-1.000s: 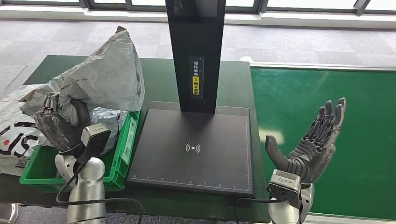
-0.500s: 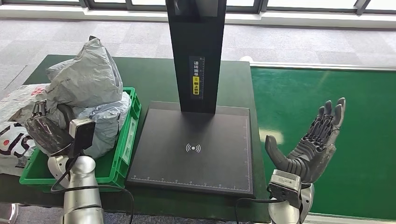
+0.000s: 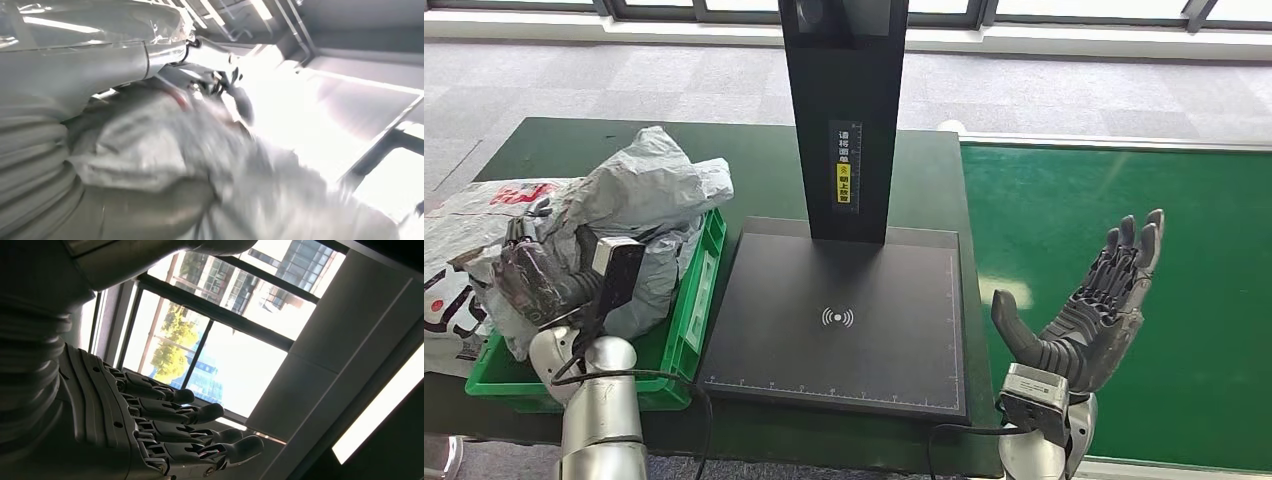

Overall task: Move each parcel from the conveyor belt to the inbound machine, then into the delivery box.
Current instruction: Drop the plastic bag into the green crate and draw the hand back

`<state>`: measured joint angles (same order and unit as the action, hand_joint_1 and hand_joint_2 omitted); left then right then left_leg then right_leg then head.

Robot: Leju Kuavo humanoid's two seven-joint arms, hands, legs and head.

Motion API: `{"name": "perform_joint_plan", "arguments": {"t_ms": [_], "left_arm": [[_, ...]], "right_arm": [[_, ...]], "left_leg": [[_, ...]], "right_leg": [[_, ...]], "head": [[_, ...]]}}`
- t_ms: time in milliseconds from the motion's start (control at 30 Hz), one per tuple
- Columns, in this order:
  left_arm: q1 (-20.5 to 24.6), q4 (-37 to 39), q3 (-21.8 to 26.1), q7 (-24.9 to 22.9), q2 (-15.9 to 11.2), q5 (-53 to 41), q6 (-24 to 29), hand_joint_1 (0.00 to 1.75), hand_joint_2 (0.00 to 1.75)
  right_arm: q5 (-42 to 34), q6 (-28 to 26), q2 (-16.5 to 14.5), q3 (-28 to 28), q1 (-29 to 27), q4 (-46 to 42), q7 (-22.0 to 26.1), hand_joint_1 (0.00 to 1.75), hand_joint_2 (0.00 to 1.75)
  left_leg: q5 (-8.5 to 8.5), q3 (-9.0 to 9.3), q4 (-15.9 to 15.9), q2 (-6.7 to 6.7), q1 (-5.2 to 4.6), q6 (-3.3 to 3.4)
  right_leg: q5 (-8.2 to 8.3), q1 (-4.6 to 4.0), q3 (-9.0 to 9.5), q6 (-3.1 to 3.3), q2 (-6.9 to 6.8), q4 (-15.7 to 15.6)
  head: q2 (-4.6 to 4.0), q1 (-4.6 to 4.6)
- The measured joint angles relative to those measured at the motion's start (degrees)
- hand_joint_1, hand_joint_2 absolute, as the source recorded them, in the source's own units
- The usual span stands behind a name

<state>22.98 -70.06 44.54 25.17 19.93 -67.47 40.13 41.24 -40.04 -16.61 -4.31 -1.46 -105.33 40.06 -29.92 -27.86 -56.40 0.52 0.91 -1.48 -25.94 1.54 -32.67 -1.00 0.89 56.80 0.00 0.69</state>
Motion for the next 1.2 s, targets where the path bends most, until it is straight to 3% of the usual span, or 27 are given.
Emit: {"name": "perform_joint_plan", "arguments": {"t_ms": [133, 467, 600, 733, 833, 900, 1000, 1200], "left_arm": [[-0.03, 1.44, -0.34, -6.59, 0.14, -5.32, 0.01, 0.0, 1.75], [-0.01, 3.92, -0.45, -8.08, 0.18, -7.42, 0.0, 0.0, 1.75], [0.0, 4.56, -0.44, -7.68, 0.18, -6.8, 0.0, 0.0, 0.0], [0.03, 3.75, 0.03, -0.31, 0.16, 1.74, 0.02, 0.0, 0.0], [-0.1, 1.95, 0.97, 9.9, 0.16, 16.13, 0.04, 0.0, 0.0], [-1.24, 0.11, -0.26, 13.79, 0.27, 28.43, 0.04, 0.0, 0.0], [-4.29, -3.5, -7.37, 14.93, 0.34, 41.52, 0.03, 0.0, 0.0], [-6.68, -10.32, -17.31, 15.13, -0.08, 45.89, 0.0, 0.0, 0.0]], "right_arm": [[0.04, 0.0, 0.0, 0.0, 0.0, 0.0, 0.01, 0.0, 1.75], [0.07, 0.0, -0.01, 0.0, -0.01, 0.0, 0.0, 0.0, 1.75], [0.08, 0.0, -0.01, 0.0, -0.01, 0.0, 0.0, 0.0, 1.75], [0.05, 0.0, -0.01, 0.0, 0.0, 0.01, 0.0, 0.0, 1.75], [-0.06, 0.0, -0.01, 0.02, 0.0, 0.02, 0.0, 0.0, 1.75], [-0.16, 0.0, 0.0, 0.07, -0.01, 0.02, -0.01, 0.0, 1.75], [-0.47, 0.0, 0.0, 0.31, -0.06, 0.02, -0.04, 0.0, 1.75], [-0.95, 0.0, -0.03, 1.3, -0.21, 0.11, -0.09, 0.0, 1.75]], "left_leg": [[0.0, 0.0, 0.0, 0.0, 0.0, 0.0], [0.0, 0.01, 0.0, -0.02, 0.0, 0.0], [0.0, -0.01, 0.0, -0.02, 0.0, 0.0], [0.0, -0.06, 0.0, -0.02, 0.01, 0.0], [0.0, -0.04, 0.0, 0.0, 0.01, 0.0], [0.0, 0.0, 0.0, -0.01, 0.01, 0.0], [0.0, -0.07, -0.01, 0.08, 0.01, 0.0], [-0.05, -0.47, -0.01, 0.03, 0.0, 0.01]], "right_leg": [[0.0, 0.0, 0.0, 0.0, 0.01, 0.0], [0.0, 0.0, 0.0, 0.0, 0.01, 0.0], [0.0, 0.0, 0.0, 0.0, 0.01, 0.0], [0.0, 0.0, 0.0, 0.0, 0.01, 0.01], [0.0, 0.0, -0.01, 0.0, 0.0, 0.01], [0.0, -0.01, -0.03, 0.0, 0.01, 0.0], [0.0, -0.01, -0.04, 0.0, -0.08, -0.01], [-0.01, 0.01, 0.02, -0.01, -0.04, -0.02]], "head": [[0.0, 0.0], [0.0, 0.01], [0.0, 0.01], [0.0, 0.0], [0.0, -0.01], [0.0, 0.0], [0.0, -0.01], [0.0, -0.02]]}}
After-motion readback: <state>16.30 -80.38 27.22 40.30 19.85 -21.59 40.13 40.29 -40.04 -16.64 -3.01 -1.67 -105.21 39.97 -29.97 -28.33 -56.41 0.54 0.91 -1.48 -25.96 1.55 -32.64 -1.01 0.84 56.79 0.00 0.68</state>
